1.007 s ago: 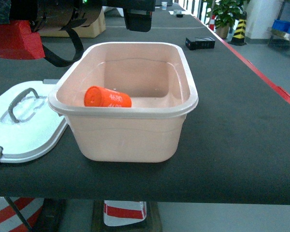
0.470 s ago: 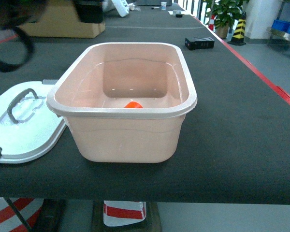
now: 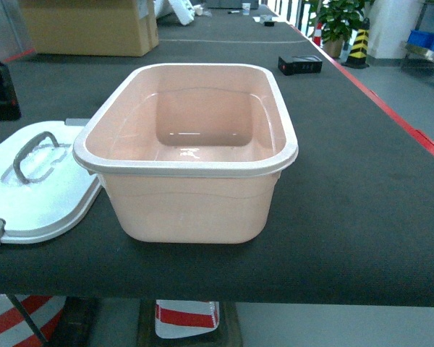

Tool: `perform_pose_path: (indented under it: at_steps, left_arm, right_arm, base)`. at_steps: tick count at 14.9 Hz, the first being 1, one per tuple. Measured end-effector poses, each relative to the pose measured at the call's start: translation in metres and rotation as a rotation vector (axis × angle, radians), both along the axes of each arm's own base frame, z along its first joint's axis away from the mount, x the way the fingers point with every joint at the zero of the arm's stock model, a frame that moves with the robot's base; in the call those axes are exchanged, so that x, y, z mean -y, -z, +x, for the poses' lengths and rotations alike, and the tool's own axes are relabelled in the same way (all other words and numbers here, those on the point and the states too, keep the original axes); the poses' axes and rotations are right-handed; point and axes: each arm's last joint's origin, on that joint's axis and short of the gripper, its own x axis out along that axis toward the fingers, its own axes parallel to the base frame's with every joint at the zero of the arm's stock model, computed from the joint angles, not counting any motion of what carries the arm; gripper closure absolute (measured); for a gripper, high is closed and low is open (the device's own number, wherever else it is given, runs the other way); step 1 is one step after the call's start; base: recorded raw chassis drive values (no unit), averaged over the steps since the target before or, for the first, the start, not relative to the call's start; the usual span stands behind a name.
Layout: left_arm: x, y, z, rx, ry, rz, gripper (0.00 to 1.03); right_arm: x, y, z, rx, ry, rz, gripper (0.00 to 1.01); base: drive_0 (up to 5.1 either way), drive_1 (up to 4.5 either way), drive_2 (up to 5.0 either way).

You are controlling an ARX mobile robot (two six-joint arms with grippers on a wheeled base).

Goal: Pick capacitor and pack into box

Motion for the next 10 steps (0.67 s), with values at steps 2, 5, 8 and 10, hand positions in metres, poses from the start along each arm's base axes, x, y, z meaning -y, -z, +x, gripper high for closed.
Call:
perform_pose_path:
  at_steps: [2,5,8,10]
  left_arm:
    - [-0.016,0.025,0.025,-0.066,0.006,-0.012,0.05]
    - [-0.022,0.050,0.058,-0.096,0.049,-0.021,0.05]
    - [-0.023,0.082,0.069,-0.168,0.050,-0.018,0.05]
    - [-0.024,0.088,0.079,-0.171,0.053,-0.012,0.05]
  right_arm:
    - [0.000,0.000,0.000,0.000,0.000,0.000,0.03]
    - [0.000,0.000,0.000,0.000,0.000,0.000,0.03]
    - [0.000,0.000,0.000,0.000,0.000,0.000,0.03]
    - [0.000,0.000,0.000,0.000,0.000,0.000,0.03]
  base:
    - [0.0,0.00,0.0]
    - [0.0,0.00,0.0]
    - [0.0,0.00,0.0]
    - [0.0,0.00,0.0]
